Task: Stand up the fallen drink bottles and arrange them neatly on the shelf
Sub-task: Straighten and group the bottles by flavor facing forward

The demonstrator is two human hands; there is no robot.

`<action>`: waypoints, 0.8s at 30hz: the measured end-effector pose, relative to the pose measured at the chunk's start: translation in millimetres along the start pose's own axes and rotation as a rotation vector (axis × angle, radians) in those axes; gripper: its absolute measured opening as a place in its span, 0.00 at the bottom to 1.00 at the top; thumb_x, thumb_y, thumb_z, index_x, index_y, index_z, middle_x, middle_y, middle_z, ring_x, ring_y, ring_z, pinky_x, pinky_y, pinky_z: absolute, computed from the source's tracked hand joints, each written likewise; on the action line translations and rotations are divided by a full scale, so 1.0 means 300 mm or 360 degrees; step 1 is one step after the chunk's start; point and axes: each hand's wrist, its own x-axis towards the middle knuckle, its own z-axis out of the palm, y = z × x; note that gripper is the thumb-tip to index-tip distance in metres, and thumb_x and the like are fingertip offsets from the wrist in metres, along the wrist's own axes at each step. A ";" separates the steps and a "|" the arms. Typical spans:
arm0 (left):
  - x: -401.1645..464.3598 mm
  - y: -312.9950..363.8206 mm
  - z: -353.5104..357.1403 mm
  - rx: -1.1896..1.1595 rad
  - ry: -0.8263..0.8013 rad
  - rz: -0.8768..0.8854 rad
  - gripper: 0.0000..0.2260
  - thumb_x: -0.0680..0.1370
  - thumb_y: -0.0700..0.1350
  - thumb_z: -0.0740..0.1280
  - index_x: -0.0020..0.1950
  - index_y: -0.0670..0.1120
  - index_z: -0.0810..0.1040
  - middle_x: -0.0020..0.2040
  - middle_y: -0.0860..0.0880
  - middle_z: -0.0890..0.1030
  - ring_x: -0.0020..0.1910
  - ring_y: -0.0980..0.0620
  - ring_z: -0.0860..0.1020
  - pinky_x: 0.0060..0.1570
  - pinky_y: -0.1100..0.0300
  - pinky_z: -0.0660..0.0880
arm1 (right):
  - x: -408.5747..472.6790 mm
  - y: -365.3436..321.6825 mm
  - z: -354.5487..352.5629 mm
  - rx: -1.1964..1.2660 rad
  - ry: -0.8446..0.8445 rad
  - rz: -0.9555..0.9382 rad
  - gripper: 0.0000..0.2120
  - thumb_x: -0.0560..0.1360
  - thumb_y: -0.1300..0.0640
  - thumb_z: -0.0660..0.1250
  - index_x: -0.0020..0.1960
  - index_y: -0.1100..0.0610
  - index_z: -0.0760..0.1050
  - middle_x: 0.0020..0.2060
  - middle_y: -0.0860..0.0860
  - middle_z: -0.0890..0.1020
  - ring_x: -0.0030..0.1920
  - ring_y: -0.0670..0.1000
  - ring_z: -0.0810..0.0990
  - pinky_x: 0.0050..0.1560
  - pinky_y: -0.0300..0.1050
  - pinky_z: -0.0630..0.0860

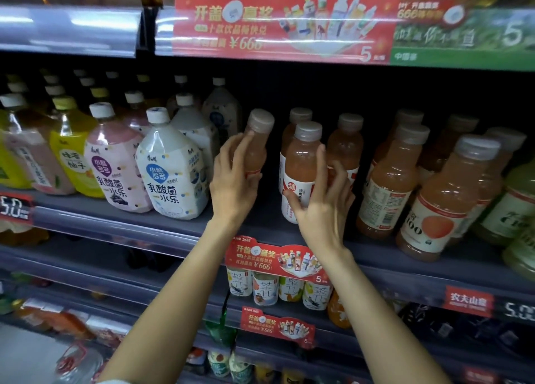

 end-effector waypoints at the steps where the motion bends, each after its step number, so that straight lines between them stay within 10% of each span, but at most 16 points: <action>1: -0.022 0.009 -0.014 -0.0028 0.0040 0.0027 0.40 0.67 0.35 0.74 0.72 0.55 0.60 0.67 0.51 0.65 0.65 0.44 0.70 0.48 0.50 0.76 | 0.000 0.000 -0.002 0.0009 -0.0011 0.0015 0.42 0.70 0.44 0.69 0.77 0.54 0.52 0.64 0.61 0.67 0.61 0.62 0.70 0.55 0.65 0.71; 7: -0.119 0.071 -0.099 -0.0100 0.0164 0.0106 0.38 0.67 0.39 0.79 0.71 0.46 0.62 0.67 0.44 0.71 0.62 0.46 0.68 0.63 0.72 0.60 | -0.020 0.004 -0.052 0.0397 -0.0110 -0.0022 0.47 0.68 0.48 0.74 0.77 0.53 0.48 0.71 0.59 0.58 0.72 0.55 0.57 0.70 0.60 0.62; 11: -0.126 0.185 -0.175 -0.0325 0.0176 0.0334 0.35 0.68 0.43 0.77 0.70 0.45 0.63 0.66 0.47 0.68 0.65 0.50 0.69 0.62 0.55 0.73 | -0.095 -0.013 -0.163 0.0847 -0.0335 -0.0174 0.44 0.69 0.52 0.75 0.75 0.46 0.50 0.69 0.48 0.60 0.72 0.41 0.56 0.71 0.37 0.58; 15: -0.113 0.350 -0.168 -0.0664 -0.0111 0.0238 0.39 0.70 0.53 0.76 0.74 0.46 0.60 0.68 0.49 0.70 0.66 0.51 0.72 0.58 0.47 0.76 | -0.129 0.044 -0.259 0.1123 -0.0290 -0.0008 0.39 0.72 0.52 0.71 0.75 0.46 0.52 0.71 0.49 0.66 0.71 0.45 0.65 0.69 0.40 0.66; 24: -0.183 0.523 0.106 -0.0829 -0.0279 0.0160 0.38 0.70 0.55 0.74 0.74 0.45 0.62 0.67 0.52 0.70 0.66 0.56 0.69 0.65 0.63 0.68 | -0.150 0.326 -0.405 0.0161 0.0291 0.0205 0.21 0.74 0.51 0.66 0.66 0.56 0.71 0.62 0.57 0.68 0.63 0.53 0.67 0.66 0.38 0.63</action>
